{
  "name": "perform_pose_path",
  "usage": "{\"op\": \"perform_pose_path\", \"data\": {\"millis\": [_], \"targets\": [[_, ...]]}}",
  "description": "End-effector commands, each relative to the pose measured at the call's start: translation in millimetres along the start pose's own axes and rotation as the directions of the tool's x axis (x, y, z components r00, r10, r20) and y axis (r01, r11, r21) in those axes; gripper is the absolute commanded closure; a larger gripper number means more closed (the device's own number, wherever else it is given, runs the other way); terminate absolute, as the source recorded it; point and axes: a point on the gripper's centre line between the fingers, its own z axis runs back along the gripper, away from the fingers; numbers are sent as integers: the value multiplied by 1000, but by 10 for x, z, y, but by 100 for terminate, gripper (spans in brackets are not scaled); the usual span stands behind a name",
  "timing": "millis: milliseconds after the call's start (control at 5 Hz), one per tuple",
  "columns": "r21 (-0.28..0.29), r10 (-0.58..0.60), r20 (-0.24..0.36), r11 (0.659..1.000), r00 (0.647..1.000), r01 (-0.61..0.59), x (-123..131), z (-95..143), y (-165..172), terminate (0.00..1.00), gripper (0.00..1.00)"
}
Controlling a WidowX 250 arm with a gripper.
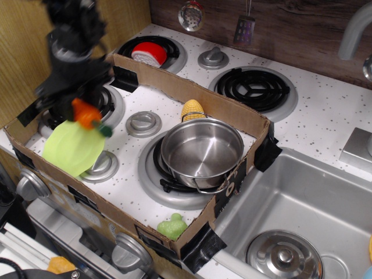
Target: Take carrot off plate
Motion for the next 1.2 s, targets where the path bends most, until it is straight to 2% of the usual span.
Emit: {"op": "perform_pose_path", "data": {"millis": [0, 200, 400, 600, 800, 1000], "targets": [[-64, 29, 150, 998, 988, -20, -3, 411, -335, 0, 100], [-79, -38, 171, 996, 985, 52, -40, 345, -466, 0, 100], [-75, -267, 177, 956, 947, 283, -49, 246, -552, 0, 100], [7, -468, 107, 883, 877, 470, -76, 122, -677, 0, 100], [35, -597, 109, 802, 795, 597, -40, 80, -770, 0, 100], [20, -648, 188, 754, 738, 656, -12, -49, -766, 0, 100]]}}
